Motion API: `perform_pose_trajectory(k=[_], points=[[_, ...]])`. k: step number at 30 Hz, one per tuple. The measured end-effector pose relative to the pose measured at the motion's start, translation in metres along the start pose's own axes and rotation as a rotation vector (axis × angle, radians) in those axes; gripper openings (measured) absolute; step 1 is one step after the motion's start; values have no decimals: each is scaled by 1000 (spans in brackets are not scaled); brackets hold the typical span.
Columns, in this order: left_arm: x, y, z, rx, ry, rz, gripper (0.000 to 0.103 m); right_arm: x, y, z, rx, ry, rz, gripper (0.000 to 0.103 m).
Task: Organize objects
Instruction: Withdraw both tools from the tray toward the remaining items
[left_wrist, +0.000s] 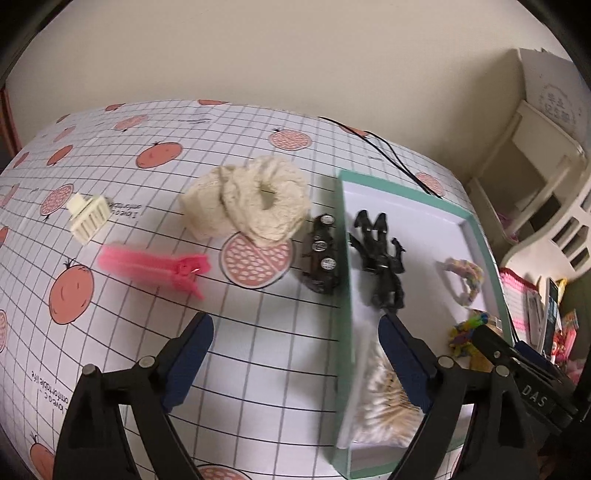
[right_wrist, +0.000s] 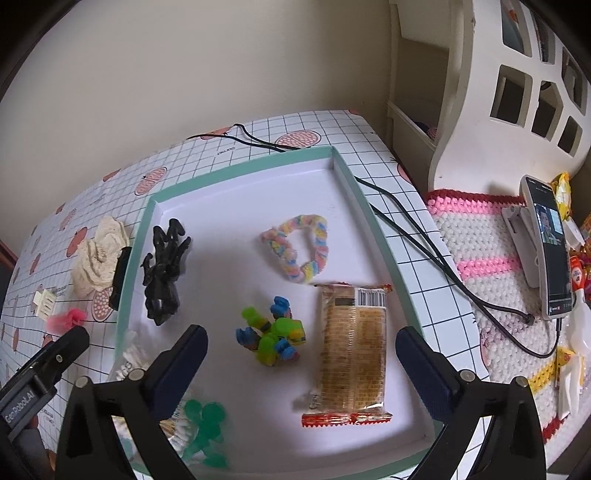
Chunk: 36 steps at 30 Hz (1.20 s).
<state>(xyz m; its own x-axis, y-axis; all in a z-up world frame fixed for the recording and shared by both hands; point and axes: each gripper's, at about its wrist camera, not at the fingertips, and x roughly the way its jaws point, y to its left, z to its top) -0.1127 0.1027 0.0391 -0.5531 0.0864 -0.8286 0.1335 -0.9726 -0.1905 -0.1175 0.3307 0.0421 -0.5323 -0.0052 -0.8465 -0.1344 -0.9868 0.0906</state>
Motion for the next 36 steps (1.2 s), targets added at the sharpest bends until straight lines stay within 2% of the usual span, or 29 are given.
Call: perform_pose_trajectory(k=[3,6,14,17,21,29,36], points=[[1,5,0,1,-2,21,93,0,4,0,0,-3,-3,103],[2,10,2,9,-1,32,102,-1,10,1,-1,-11,-6,103],[-1,30,6,-16,-20,48,102,-8,39,10,-34,-38,-34,103],[-3,42,10,-23,-33,57,102,-10,48,15,-6,-44,-38,103],[-2,64,14,-46,-25,50,102,-11,65,20,5,-40,-16,103],[1,116,23,-122,-26,96,102,-9,122,15,-114,-45,2,103],[1,159,26,-195,-32,119,102,-6,159,8,-170,-44,41,103]])
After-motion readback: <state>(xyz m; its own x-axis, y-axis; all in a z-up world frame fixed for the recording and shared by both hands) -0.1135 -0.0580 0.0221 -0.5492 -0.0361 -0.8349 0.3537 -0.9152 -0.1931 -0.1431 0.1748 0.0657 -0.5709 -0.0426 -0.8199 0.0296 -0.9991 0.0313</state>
